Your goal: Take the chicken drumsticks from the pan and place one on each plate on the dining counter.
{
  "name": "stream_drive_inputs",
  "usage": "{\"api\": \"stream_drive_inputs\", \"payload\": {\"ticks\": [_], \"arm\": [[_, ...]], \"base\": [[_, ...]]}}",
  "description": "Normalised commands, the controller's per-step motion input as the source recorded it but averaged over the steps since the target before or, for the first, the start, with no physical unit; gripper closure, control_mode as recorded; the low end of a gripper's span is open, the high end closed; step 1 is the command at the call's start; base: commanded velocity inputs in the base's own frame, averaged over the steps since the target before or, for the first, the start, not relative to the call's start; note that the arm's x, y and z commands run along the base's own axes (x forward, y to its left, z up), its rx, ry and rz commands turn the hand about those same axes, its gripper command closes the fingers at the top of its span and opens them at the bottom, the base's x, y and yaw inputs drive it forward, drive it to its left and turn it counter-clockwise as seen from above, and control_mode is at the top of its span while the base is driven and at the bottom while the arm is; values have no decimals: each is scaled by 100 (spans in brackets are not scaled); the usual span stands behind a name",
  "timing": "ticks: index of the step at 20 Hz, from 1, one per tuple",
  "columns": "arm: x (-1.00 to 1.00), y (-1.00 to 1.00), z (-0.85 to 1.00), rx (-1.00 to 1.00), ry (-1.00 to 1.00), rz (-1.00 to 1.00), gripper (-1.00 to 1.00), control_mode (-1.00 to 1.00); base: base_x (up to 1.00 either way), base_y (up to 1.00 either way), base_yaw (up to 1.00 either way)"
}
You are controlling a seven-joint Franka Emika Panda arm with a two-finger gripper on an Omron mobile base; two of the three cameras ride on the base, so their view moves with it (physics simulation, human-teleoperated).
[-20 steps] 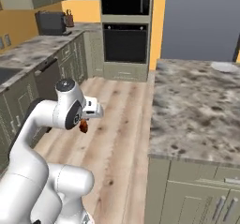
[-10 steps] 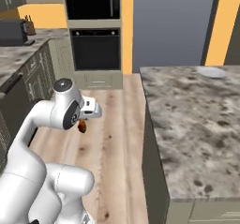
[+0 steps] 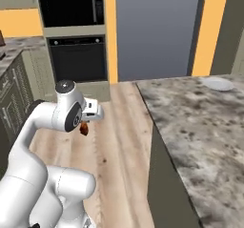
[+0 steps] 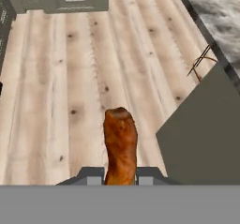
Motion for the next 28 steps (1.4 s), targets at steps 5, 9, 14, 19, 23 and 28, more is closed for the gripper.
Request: {"api": "stream_drive_inputs", "payload": {"ticks": [5,9,14,19,23,28], "arm": [[0,0,0,0,0,0,100,100],[0,0,0,0,0,0,100,100],[0,0,0,0,0,0,100,100],[0,0,0,0,0,0,100,100],[0,0,0,0,0,0,100,100],[0,0,0,0,0,0,100,100]], "base": [[92,71,-29],[92,71,-29],[92,70,-29],[92,68,-33],[92,62,-41],[83,53,-61]]}}
